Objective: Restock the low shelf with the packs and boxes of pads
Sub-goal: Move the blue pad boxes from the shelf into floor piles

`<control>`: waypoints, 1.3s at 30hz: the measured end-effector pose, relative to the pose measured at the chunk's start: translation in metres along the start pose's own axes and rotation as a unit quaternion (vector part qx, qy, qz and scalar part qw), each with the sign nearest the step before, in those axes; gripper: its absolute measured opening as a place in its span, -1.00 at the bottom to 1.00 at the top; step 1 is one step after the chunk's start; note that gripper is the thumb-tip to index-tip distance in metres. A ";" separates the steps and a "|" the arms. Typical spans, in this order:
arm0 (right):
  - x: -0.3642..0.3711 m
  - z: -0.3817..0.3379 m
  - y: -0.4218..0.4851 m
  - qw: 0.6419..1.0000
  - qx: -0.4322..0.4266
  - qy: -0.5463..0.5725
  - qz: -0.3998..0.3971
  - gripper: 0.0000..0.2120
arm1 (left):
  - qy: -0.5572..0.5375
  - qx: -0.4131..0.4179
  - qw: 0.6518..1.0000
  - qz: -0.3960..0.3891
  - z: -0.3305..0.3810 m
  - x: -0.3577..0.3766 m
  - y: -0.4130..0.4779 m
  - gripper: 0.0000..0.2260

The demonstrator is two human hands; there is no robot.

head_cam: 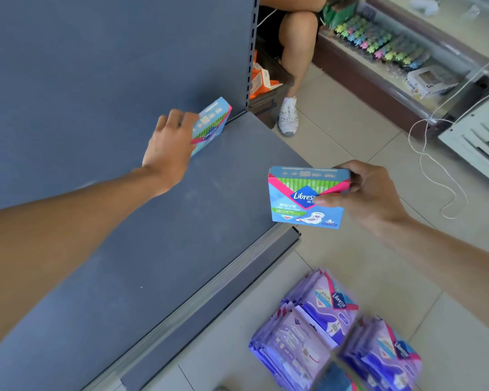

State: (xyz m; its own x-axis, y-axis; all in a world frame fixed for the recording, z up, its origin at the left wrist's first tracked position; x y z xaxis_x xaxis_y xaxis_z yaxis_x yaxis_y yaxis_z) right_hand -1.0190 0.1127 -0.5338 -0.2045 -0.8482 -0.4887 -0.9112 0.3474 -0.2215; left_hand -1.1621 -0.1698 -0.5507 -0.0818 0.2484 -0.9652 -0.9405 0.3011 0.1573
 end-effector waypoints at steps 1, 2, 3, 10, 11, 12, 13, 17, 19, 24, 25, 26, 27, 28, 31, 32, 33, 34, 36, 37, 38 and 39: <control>0.001 0.000 -0.001 1.000 0.007 0.004 -0.011 -0.53 | -0.051 -0.014 0.999 0.011 0.001 -0.002 0.000 -0.54; 0.002 -0.001 -0.001 1.000 0.013 0.009 -0.020 -0.50 | -0.108 -0.031 0.993 0.023 0.003 -0.005 -0.001 -0.56; 0.003 -0.002 -0.002 0.999 0.021 0.012 -0.026 -0.48 | -0.169 -0.051 0.984 0.029 0.007 -0.008 -0.002 -0.56; -0.007 -0.009 -0.013 0.988 0.077 0.131 -0.034 -0.65 | -0.455 -0.112 0.872 -0.143 0.077 -0.009 -0.023 -0.64; -0.011 -0.008 -0.018 0.987 0.078 0.137 -0.040 -0.64 | -0.468 -0.106 0.860 -0.173 0.090 -0.008 -0.027 -0.66; -0.015 -0.005 -0.024 0.986 0.082 0.138 -0.050 -0.64 | -0.479 -0.108 0.848 -0.199 0.102 -0.006 -0.030 -0.67; -0.019 -0.001 -0.030 0.984 0.088 0.141 -0.060 -0.65 | -0.493 -0.116 0.834 -0.220 0.114 -0.005 -0.035 -0.66; -0.040 0.030 -0.067 0.964 0.129 0.224 -0.055 -0.77 | -0.532 -0.157 0.787 -0.269 0.161 0.005 -0.060 -0.68; -0.056 0.052 -0.088 0.950 0.149 0.271 -0.039 -0.77 | -0.551 -0.168 0.764 -0.291 0.189 0.013 -0.080 -0.88; -0.111 0.120 -0.149 0.920 0.213 0.324 0.063 -0.59 | -0.616 -0.224 0.679 -0.330 0.281 0.040 -0.147 -0.71; -0.126 0.135 -0.162 0.913 0.225 0.329 0.088 -0.59 | -0.620 -0.213 0.673 -0.343 0.304 0.045 -0.163 -0.69; -0.141 0.150 -0.177 0.905 0.237 0.335 0.111 -0.64 | -0.625 -0.198 0.667 -0.355 0.329 0.050 -0.180 -0.67; -0.156 0.164 -0.193 0.897 0.246 0.342 0.131 -0.72 | -0.624 -0.178 0.668 -0.363 0.352 0.056 -0.196 -0.60; -0.171 0.178 -0.210 0.890 0.255 0.348 0.151 -0.80 | -0.620 -0.161 0.672 -0.371 0.375 0.059 -0.214 -0.47; -0.211 0.224 -0.267 0.871 0.280 0.354 0.192 -0.84 | -0.568 -0.126 0.714 -0.390 0.434 0.075 -0.269 -0.27; -0.222 0.240 -0.288 0.865 0.289 0.356 0.204 -0.82 | -0.553 -0.112 0.725 -0.396 0.452 0.082 -0.288 -0.38; -0.231 0.257 -0.310 0.856 0.302 0.360 0.215 -0.78 | -0.538 -0.103 0.733 -0.404 0.468 0.087 -0.308 -0.48; -0.239 0.272 -0.331 0.847 0.316 0.364 0.224 -0.73 | -0.525 -0.099 0.739 -0.411 0.482 0.095 -0.328 -0.51; -0.249 0.301 -0.374 0.829 0.341 0.374 0.237 -0.73 | -0.502 -0.095 0.752 -0.416 0.507 0.109 -0.371 -0.39; -0.252 0.316 -0.392 0.823 0.348 0.379 0.242 -0.79 | -0.492 -0.094 0.759 -0.416 0.516 0.116 -0.390 -0.32; -0.255 0.332 -0.412 0.816 0.352 0.384 0.249 -0.84 | -0.484 -0.094 0.764 -0.416 0.525 0.124 -0.412 -0.30; -0.255 0.346 -0.430 0.811 0.355 0.388 0.257 -0.87 | -0.477 -0.097 0.767 -0.419 0.531 0.132 -0.433 -0.32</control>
State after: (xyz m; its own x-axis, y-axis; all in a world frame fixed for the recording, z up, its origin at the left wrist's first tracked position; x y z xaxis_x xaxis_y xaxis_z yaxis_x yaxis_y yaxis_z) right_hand -0.4508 0.3181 -0.6062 -0.9063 -0.4194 -0.0519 -0.2564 0.6434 -0.7213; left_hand -0.5907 0.2217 -0.6357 0.7690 0.6307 -0.1040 -0.5703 0.6036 -0.5571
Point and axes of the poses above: each hand's wrist, its own y-axis towards the middle knuckle, its own x-axis out of the palm, z = x × y, the point moved 5 cm from there along y, towards the middle knuckle, and after that the axes turned 5 degrees about y, right-handed, at the moved point
